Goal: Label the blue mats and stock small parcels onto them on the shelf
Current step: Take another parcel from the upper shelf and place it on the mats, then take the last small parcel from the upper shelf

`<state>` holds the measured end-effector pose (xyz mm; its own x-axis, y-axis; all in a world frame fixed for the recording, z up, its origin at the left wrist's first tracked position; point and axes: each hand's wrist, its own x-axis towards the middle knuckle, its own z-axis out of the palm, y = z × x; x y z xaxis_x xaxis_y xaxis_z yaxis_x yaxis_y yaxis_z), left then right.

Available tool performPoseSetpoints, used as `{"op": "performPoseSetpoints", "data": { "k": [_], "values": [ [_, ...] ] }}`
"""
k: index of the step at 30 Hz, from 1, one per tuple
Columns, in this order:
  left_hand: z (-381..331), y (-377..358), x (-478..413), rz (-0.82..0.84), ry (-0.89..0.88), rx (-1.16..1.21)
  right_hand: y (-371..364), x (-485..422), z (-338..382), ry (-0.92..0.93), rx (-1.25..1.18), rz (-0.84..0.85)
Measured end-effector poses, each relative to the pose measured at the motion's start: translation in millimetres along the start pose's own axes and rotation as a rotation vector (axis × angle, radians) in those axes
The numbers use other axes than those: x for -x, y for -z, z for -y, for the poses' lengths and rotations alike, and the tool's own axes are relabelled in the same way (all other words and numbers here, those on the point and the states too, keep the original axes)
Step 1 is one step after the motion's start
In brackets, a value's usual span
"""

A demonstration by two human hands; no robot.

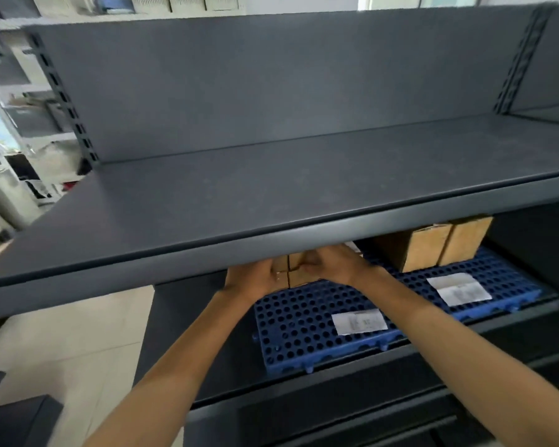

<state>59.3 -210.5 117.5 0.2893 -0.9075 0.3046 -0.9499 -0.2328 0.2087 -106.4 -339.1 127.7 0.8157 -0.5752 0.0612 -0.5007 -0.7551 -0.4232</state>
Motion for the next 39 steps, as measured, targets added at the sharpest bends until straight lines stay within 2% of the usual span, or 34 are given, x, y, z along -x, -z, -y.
{"op": "performPoseSetpoints", "data": {
  "k": [2,6,12,15,17,21,26,31,35,39],
  "values": [
    [4,-3,-2,-0.004,-0.026,0.021,-1,1,-1,-0.010,0.007,-0.007],
    [-6,5,1,-0.140,-0.175,0.118,12,18,3,-0.045,0.064,-0.067],
    [-88,12,-5,-0.055,-0.204,0.057,41,82,-29,0.054,0.110,-0.241],
    [-164,-1,-14,-0.021,-0.294,0.140,66,129,-75,0.027,0.128,-0.298],
    [-229,-11,-19,0.027,-0.369,0.237,91,172,-109,-0.037,0.152,-0.320],
    [-363,-32,-35,0.041,-0.542,0.274,152,269,-187,-0.188,0.209,-0.394],
    [-516,-49,-55,-0.016,-0.703,0.307,229,376,-277,-0.332,0.310,-0.463],
    [-625,-43,-93,-0.137,-0.893,0.318,290,426,-338,-0.412,0.370,-0.546],
    [-702,-18,-161,-0.219,-0.892,0.323,341,428,-390,-0.382,0.407,-0.578],
    [-762,-9,-242,-0.211,-0.811,0.258,392,402,-442,-0.340,0.414,-0.595]
  ]
}}
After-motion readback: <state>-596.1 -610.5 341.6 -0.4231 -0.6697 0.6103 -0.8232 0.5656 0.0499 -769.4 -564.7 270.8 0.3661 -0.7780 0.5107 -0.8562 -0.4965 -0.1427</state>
